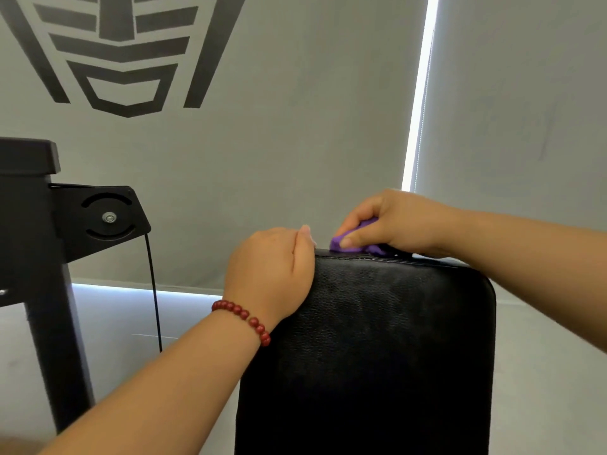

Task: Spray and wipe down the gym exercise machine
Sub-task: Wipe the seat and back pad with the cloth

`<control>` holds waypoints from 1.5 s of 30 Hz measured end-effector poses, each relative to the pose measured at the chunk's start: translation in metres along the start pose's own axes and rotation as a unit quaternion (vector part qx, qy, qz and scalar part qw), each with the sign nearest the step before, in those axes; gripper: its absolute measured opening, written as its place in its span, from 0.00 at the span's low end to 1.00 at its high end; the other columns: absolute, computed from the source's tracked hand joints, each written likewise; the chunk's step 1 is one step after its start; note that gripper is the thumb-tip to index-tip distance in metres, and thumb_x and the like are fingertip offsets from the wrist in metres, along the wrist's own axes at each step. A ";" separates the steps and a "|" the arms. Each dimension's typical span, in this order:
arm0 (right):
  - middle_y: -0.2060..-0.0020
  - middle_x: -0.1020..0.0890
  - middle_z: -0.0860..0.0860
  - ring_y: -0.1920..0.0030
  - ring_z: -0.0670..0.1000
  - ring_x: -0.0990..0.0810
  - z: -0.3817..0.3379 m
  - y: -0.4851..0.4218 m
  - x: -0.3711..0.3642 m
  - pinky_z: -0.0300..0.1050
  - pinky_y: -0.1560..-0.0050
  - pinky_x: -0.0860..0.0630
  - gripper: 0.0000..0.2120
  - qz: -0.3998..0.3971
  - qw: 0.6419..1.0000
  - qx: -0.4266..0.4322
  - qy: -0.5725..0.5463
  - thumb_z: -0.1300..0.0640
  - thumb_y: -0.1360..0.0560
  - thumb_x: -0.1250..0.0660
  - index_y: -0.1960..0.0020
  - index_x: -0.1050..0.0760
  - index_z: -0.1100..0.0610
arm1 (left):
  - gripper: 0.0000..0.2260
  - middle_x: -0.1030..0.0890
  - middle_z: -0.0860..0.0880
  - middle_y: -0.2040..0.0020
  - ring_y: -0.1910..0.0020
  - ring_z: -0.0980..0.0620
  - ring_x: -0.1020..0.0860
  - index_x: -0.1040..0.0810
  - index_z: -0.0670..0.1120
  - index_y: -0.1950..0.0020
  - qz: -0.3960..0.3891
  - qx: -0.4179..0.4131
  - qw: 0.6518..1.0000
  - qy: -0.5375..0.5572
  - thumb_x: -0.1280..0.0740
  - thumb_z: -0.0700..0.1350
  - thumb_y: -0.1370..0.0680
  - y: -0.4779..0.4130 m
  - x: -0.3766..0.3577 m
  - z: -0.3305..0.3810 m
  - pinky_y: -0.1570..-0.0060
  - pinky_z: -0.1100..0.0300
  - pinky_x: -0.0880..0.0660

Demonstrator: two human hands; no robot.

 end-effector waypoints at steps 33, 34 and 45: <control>0.58 0.14 0.47 0.57 0.44 0.18 0.020 0.048 0.039 0.41 0.50 0.23 0.05 0.002 0.999 -0.034 0.019 0.58 0.29 0.25 0.59 0.16 0.48 | 0.21 0.22 0.50 0.69 0.69 0.46 0.24 0.23 0.44 0.67 -0.013 -0.151 0.984 -0.090 0.47 0.49 0.21 0.005 -0.001 0.010 0.69 0.57 0.31; 0.60 0.14 0.46 0.58 0.44 0.18 0.019 0.050 0.038 0.40 0.50 0.23 0.05 0.002 0.999 -0.033 0.012 0.58 0.29 0.25 0.59 0.16 0.48 | 0.21 0.22 0.50 0.68 0.69 0.46 0.24 0.23 0.45 0.66 -0.031 -0.162 0.981 -0.099 0.48 0.50 0.21 0.004 -0.002 0.013 0.69 0.56 0.31; 0.58 0.15 0.39 0.55 0.38 0.18 0.013 0.065 0.039 0.26 0.55 0.27 0.06 0.021 0.998 -0.021 0.050 0.59 0.29 0.25 0.58 0.16 0.47 | 0.21 0.20 0.54 0.69 0.70 0.49 0.22 0.19 0.50 0.63 -0.032 -0.142 0.980 -0.134 0.49 0.50 0.21 0.005 -0.002 0.014 0.72 0.61 0.34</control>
Point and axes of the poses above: each hand's wrist, its own y-axis away from the middle knuckle, its own x-axis out of the back of the hand, z = x × y, the point moved 2 cm from there along -y, towards the middle knuckle
